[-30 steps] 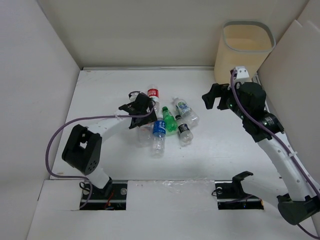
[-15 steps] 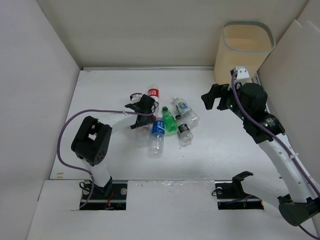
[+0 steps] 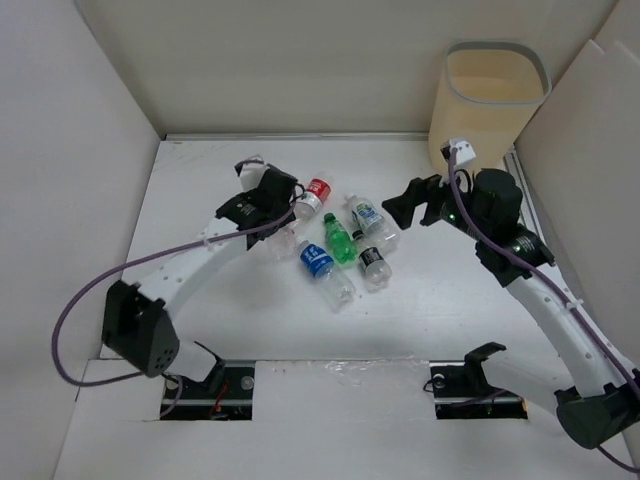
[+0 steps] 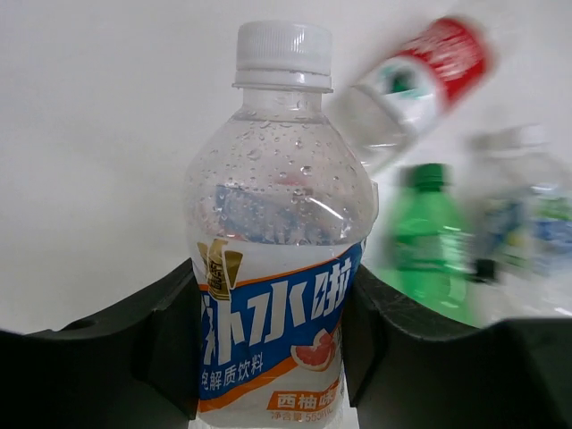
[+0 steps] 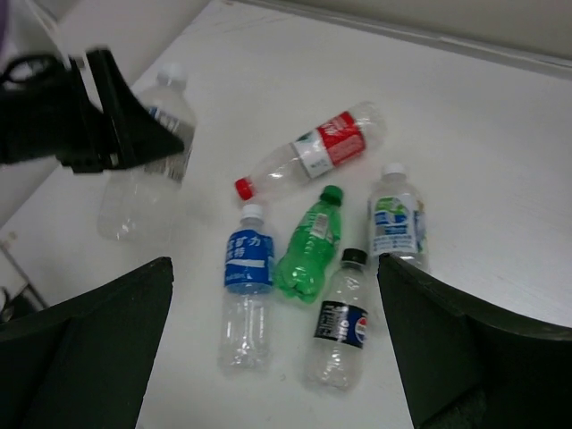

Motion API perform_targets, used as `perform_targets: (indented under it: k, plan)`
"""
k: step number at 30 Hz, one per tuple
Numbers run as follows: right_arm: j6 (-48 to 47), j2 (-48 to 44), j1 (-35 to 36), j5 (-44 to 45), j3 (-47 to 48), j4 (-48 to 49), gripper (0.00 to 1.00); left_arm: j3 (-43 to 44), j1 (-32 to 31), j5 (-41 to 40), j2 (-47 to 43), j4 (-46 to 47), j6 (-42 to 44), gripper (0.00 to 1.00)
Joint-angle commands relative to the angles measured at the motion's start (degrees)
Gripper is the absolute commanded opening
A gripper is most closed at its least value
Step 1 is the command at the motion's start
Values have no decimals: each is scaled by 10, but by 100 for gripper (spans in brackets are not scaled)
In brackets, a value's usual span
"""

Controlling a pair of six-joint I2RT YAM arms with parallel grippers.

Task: Put the plastic bottles in the bin

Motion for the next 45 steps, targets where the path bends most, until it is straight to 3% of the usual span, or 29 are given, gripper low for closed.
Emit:
perform_targets:
  k: [1,2,6,12,15,23,29,30,32,33,35,37,41,45]
  plan:
    - [-4,21,10,-180,-24,132,100,71,-26,37,-86,30,60,0]
    - [5,29,10,-234,-24,148,100,80,-36,90,-96,46,77,0]
    - [37,56,49,-305,-24,233,100,87,-64,163,-143,177,138,0]
    - [72,80,78,-331,-24,319,100,69,-64,325,-165,318,174,0]
    - [97,86,92,-344,-24,369,100,55,-64,361,-165,374,169,0]
    - [125,120,124,-235,-13,384,100,1,-64,473,-165,500,125,0]
    - [138,152,147,-174,6,384,100,-22,-64,486,-171,552,104,0]
    - [144,160,147,-173,13,384,98,-22,-64,486,-171,552,104,0]
    - [149,166,147,-173,13,401,66,-22,-64,486,-171,552,104,0]
    - [149,166,147,-180,13,401,40,-22,-64,473,-171,552,104,4]
    - [149,166,147,-167,13,401,5,-22,-64,457,-171,546,104,44]
    - [149,160,147,-160,8,401,3,-22,-64,402,-171,536,111,100]
    - [134,146,88,-131,9,360,3,42,-64,262,-166,444,136,100]
    - [76,157,1,-64,111,244,3,120,-64,104,-150,346,143,100]
